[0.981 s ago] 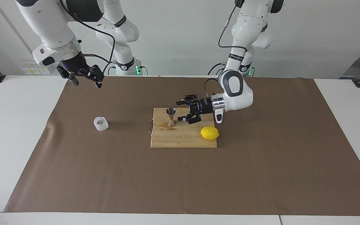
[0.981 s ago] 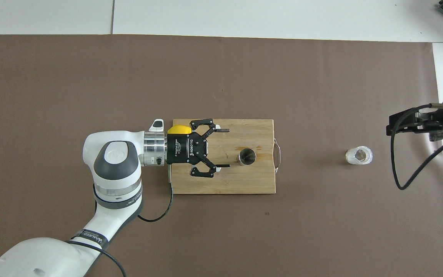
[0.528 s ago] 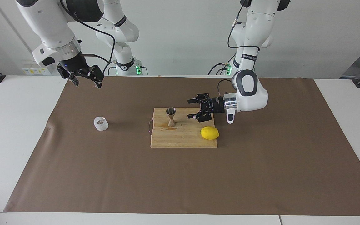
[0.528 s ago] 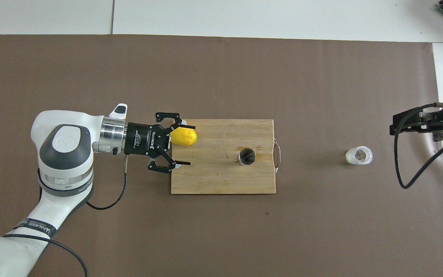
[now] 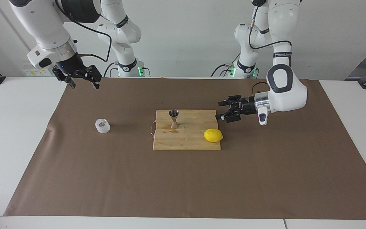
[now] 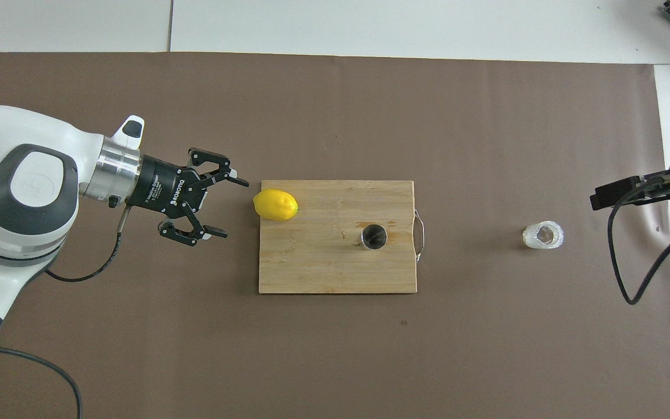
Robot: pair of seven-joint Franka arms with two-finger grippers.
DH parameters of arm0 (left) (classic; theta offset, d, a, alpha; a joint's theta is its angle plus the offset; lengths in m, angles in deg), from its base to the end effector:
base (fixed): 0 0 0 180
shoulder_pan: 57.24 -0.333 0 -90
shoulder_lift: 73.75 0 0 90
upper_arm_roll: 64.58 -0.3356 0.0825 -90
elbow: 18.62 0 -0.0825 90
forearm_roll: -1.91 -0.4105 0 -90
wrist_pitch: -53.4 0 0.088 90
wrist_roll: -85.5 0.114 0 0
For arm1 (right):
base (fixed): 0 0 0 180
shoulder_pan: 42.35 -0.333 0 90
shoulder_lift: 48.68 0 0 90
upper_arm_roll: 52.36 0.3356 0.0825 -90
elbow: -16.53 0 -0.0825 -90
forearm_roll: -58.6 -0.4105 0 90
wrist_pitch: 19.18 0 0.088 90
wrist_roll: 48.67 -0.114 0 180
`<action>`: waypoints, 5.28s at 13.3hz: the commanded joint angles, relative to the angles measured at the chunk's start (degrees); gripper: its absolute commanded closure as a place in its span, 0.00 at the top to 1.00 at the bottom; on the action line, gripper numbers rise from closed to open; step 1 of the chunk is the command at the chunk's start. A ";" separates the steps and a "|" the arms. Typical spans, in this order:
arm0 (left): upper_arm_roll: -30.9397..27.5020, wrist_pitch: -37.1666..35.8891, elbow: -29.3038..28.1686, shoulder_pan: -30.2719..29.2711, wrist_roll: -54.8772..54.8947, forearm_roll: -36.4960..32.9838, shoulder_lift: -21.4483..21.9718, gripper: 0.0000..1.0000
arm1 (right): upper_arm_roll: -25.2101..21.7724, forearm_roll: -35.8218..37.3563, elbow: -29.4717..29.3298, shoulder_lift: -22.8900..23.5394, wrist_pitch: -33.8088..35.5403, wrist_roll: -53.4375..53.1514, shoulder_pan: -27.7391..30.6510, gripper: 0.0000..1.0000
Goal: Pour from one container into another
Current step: 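Withdraw the left gripper while the right gripper reaches the clear cup, then close the right gripper around the clear cup, then lift the clear cup and carry it above the steel cup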
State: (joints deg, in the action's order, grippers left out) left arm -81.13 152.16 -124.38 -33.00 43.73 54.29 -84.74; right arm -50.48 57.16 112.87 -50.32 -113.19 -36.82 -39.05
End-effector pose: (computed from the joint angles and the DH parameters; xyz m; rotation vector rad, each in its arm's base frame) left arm 0.5961 -0.1686 0.4349 2.1712 1.0378 -0.7621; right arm 0.5753 -0.0113 0.6044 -3.1036 -0.2803 0.0143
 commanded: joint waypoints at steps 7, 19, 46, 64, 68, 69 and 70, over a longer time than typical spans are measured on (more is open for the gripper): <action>-1.03 -3.05 9.06 -1.04 23.36 -23.53 0.01 1.00 | 0.49 -6.37 20.18 -4.87 -20.13 38.01 3.55 1.00; -2.35 -6.12 14.88 -0.33 44.93 -40.43 8.88 1.00 | 0.49 -27.65 24.59 9.54 -30.53 96.40 11.99 1.00; 14.53 -5.76 8.54 -20.02 36.58 -51.06 14.51 1.00 | 0.67 -31.87 26.96 16.23 -24.11 114.35 17.09 1.00; 16.20 -11.22 10.22 -19.58 36.93 -51.06 16.44 1.00 | 6.37 -36.00 25.47 11.22 -23.84 104.88 16.22 0.00; 16.28 -11.30 9.95 -19.49 36.14 -50.98 16.70 1.00 | 6.73 -35.04 23.02 8.49 -24.37 96.36 9.82 0.00; 16.28 -11.39 9.95 -19.49 36.14 -51.06 16.70 1.00 | 6.73 -34.69 22.05 8.40 -24.37 93.90 8.32 0.00; 16.28 -11.48 9.87 -19.49 36.23 -50.98 16.70 1.00 | 6.73 -34.42 21.35 8.32 -24.72 91.35 6.82 0.00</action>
State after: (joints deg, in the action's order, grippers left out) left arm -64.79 141.45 -113.84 -52.90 80.71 4.43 -68.99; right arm -43.97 22.51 135.65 -41.71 -137.74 58.52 -30.68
